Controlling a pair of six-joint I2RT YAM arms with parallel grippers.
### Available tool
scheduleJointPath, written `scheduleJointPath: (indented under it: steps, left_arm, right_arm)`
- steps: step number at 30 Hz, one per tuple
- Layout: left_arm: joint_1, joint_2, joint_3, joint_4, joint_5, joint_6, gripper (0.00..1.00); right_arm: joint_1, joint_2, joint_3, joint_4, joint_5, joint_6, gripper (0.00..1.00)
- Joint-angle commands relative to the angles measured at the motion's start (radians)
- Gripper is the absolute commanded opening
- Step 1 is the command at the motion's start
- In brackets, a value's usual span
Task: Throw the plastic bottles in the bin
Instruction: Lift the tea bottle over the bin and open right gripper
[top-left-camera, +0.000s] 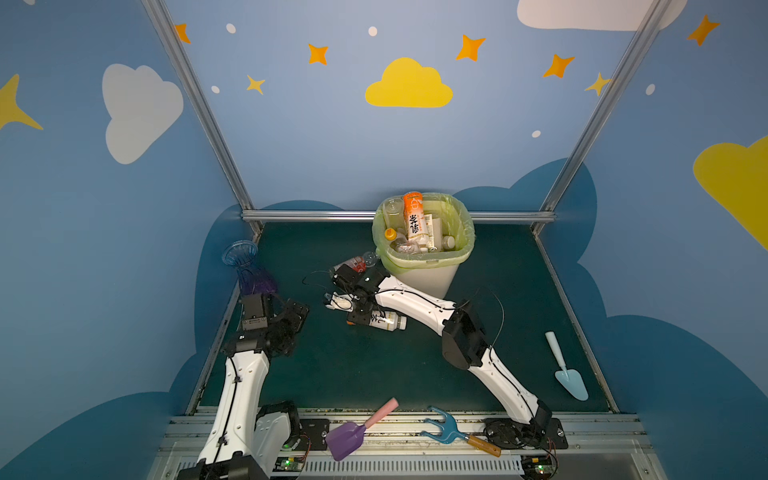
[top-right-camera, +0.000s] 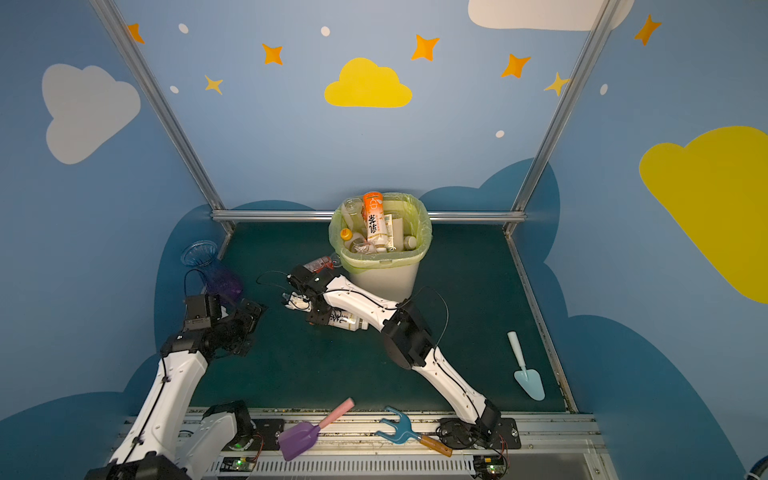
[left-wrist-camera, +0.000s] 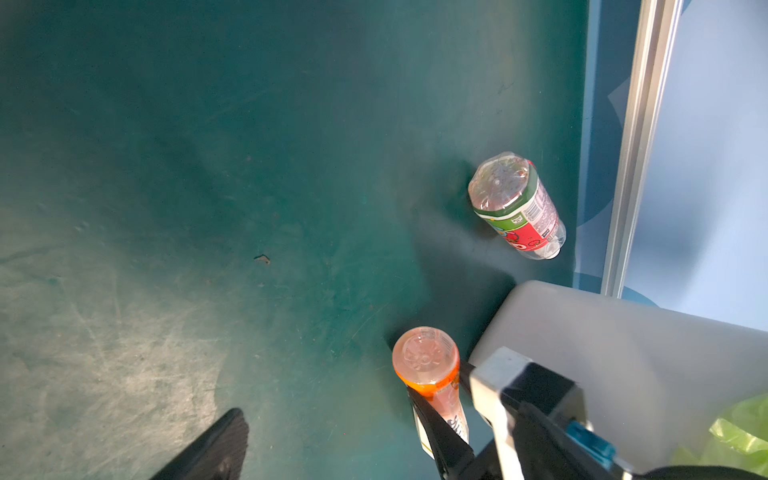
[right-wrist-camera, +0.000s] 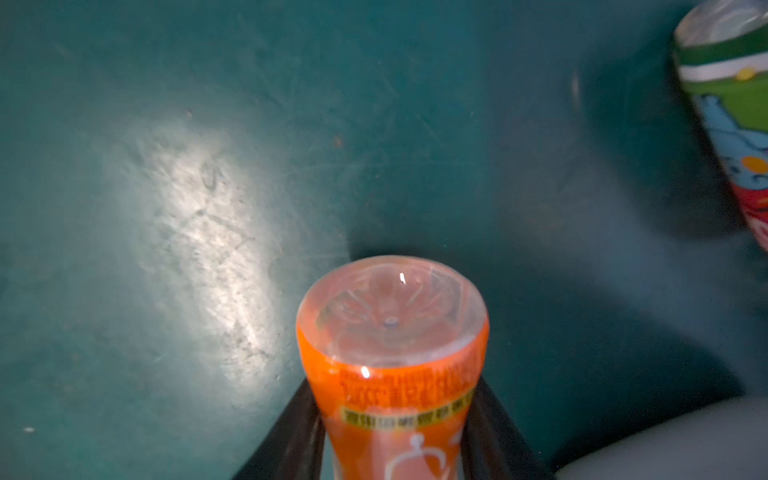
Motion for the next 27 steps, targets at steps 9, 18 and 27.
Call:
scheduleJointPath:
  steps: [9,18,27]
  left_arm:
    - [0.011,-0.022,0.067,-0.030,-0.002,0.053,1.00]
    - [0.009,-0.025,0.164,0.054,0.101,0.095,1.00]
    - [0.007,0.026,0.275,0.031,0.076,0.156,1.00]
  right_arm:
    - [-0.021,-0.400,0.062,0.082,-0.205,0.166,0.40]
    - [-0.100,-0.804,-0.126,0.550,-0.218,0.189,0.40]
    - [-0.402,-0.787,-0.176,0.699,-0.088,0.187,0.53]
